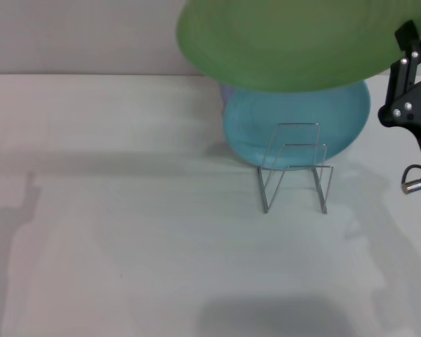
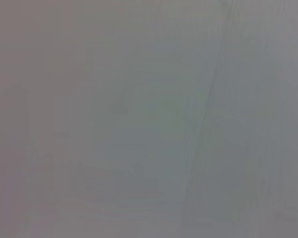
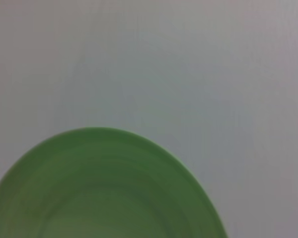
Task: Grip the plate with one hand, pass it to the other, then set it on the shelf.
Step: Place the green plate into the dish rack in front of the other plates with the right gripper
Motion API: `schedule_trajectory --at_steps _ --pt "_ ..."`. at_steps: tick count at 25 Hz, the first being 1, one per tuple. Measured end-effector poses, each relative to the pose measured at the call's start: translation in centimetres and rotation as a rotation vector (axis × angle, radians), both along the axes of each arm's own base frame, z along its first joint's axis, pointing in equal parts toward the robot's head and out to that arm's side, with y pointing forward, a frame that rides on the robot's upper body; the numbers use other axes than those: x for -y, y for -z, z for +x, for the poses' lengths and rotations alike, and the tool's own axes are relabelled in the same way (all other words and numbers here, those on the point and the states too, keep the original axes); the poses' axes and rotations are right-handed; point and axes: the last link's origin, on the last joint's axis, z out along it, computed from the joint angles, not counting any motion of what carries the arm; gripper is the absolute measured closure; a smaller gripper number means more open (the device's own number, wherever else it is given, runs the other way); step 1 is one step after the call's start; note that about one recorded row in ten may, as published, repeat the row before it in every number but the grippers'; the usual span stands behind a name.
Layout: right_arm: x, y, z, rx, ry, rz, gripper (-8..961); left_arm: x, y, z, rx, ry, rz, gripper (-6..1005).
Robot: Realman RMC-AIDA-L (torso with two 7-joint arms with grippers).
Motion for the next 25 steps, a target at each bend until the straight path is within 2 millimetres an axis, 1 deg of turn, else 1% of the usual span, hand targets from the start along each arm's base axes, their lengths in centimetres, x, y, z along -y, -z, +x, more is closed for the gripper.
schedule_trajectory --at_steps 4,5,6,7,11,16,21,23,25 --pt "0.2 -1.0 0.8 0.006 0.021 -0.008 932 -0.1 0.1 0.2 0.003 0.006 0.000 172" --pt "0.3 -1.4 1.0 0.002 0.024 -0.019 932 -0.1 0.1 0.2 0.004 0.008 -0.001 172" --pt "0.5 -2.3 1.4 -0.014 0.026 -0.046 932 -0.1 0.2 0.4 0.007 0.012 -0.004 172" --pt "0.5 -2.3 1.4 -0.014 0.026 -0.046 932 -0.1 0.2 0.4 0.007 0.012 -0.004 172" --pt "0.6 -3.7 2.4 -0.026 0.042 -0.116 932 0.0 0.5 0.7 0.004 0.030 -0.018 172" --pt "0.3 -4.3 3.3 -0.017 0.068 -0.162 931 -0.2 0.6 0.9 0.006 0.036 -0.018 172" --pt "0.3 -5.6 3.7 -0.018 0.078 -0.139 932 -0.2 0.7 1.1 0.002 0.039 -0.018 172" --pt "0.2 -5.6 3.7 -0.017 0.077 -0.139 932 -0.3 0.8 1.2 -0.003 0.039 -0.016 172" --pt "0.3 -5.5 3.5 -0.016 0.074 -0.141 932 -0.3 1.1 1.7 -0.020 0.041 -0.015 172"
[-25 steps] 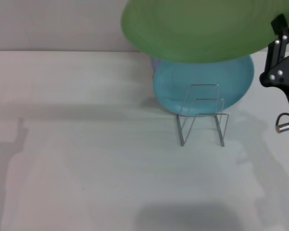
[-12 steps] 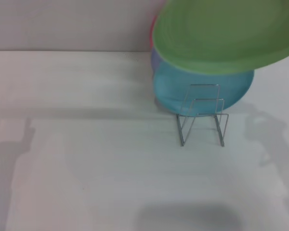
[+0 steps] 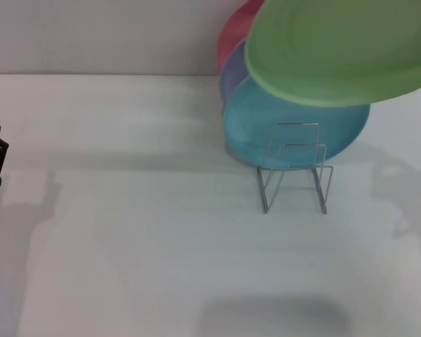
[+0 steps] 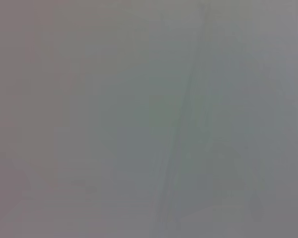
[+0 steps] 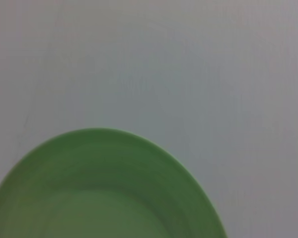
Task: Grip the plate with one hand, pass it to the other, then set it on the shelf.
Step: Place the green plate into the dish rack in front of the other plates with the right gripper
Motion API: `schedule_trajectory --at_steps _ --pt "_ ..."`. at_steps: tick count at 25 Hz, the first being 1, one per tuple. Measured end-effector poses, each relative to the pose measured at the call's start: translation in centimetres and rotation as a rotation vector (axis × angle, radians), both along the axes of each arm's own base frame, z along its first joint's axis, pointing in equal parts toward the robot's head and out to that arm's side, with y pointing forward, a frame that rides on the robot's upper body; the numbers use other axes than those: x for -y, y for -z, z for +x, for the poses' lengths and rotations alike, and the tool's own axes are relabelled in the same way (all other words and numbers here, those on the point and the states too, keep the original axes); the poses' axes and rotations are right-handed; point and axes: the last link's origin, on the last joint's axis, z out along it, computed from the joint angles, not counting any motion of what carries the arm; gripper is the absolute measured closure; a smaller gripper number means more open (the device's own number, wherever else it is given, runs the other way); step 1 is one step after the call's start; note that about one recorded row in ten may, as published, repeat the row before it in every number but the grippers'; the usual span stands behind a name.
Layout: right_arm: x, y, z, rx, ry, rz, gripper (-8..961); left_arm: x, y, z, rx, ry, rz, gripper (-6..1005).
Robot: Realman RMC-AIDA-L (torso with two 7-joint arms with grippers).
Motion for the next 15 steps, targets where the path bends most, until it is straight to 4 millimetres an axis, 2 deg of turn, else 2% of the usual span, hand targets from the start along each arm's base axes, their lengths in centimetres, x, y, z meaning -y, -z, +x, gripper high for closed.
schedule_trajectory --at_steps 15 --pt "-0.1 1.4 0.4 0.102 0.060 -0.009 932 0.3 0.1 0.0 -0.010 -0.006 -0.002 172"
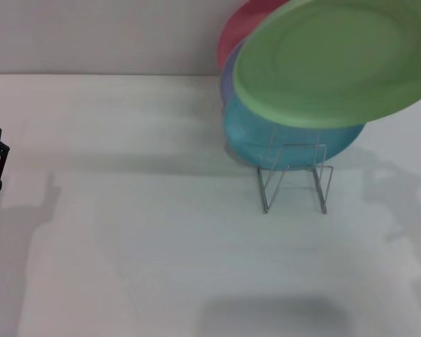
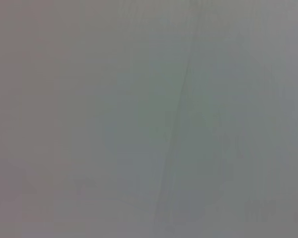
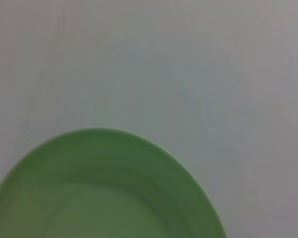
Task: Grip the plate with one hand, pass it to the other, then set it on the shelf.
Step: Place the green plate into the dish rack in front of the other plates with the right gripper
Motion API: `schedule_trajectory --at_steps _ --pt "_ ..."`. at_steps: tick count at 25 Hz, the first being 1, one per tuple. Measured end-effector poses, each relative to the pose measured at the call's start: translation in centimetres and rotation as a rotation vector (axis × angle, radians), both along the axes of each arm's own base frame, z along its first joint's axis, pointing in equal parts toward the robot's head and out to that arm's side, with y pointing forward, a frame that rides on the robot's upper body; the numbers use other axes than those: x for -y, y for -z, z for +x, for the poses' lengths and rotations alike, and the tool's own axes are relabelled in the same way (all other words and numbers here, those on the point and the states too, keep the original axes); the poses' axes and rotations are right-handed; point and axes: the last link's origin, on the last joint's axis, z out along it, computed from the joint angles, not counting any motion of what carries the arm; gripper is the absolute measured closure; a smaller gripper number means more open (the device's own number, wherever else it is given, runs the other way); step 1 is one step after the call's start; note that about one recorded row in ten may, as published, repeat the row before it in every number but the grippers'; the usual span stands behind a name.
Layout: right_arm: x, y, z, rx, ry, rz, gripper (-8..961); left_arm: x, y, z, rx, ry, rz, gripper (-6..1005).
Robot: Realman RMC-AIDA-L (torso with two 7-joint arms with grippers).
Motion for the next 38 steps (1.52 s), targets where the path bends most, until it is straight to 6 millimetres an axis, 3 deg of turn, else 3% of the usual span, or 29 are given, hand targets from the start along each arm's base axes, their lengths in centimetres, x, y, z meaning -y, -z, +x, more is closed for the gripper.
schedule_trajectory --at_steps 11,38 --pt "0.0 0.8 1.6 0.088 0.059 -0.008 932 0.3 0.1 0.0 0.013 -0.003 -0.003 172" --pt "-0.3 2.8 2.9 0.262 0.106 -0.008 931 0.4 0.1 0.4 0.020 0.011 0.010 172"
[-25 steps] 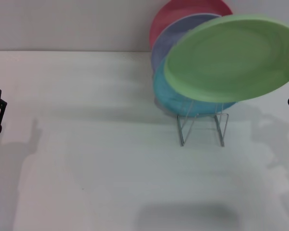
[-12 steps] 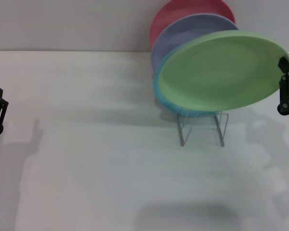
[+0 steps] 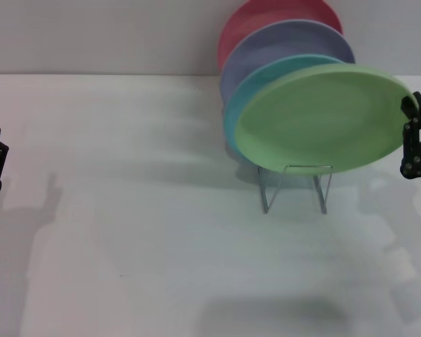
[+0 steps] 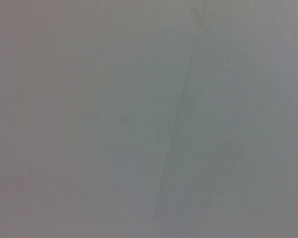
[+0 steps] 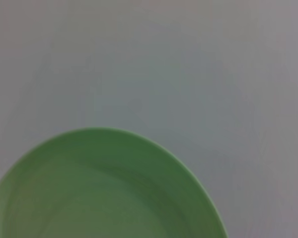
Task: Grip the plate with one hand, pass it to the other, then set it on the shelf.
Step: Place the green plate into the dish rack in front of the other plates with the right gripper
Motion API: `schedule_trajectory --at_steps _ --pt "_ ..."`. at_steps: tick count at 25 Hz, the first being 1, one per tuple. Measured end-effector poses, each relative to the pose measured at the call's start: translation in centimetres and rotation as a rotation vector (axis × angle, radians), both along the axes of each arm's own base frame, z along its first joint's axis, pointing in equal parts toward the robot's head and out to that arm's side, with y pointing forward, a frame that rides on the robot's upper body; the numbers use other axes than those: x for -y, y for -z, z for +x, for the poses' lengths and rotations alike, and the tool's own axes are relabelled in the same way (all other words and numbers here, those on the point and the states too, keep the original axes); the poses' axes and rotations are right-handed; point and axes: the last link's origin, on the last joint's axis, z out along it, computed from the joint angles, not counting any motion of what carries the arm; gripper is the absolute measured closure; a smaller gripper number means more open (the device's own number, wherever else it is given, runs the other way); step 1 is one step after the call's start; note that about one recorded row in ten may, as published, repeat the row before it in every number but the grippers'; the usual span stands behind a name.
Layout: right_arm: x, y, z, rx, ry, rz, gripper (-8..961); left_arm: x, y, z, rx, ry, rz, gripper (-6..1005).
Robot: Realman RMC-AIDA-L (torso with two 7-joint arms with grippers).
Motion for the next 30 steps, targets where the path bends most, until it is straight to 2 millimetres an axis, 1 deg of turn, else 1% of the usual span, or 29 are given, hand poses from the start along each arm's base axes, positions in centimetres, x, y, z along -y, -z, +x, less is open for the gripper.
schedule_trajectory --at_steps 6,13,25,30 --pt "0.1 0.6 0.6 0.071 0.017 0.010 932 0.0 -0.1 0.0 0.000 0.001 0.005 172" --pt "0.1 2.0 1.1 0.145 0.035 0.014 933 0.1 -0.1 0.0 0.001 0.002 0.005 172" --pt "-0.3 3.0 0.9 0.164 0.031 0.017 930 0.0 -0.1 0.0 0.008 0.005 0.007 172" --pt "-0.6 3.2 0.8 0.153 0.037 0.015 864 0.0 -0.1 0.0 0.008 0.005 0.007 172"
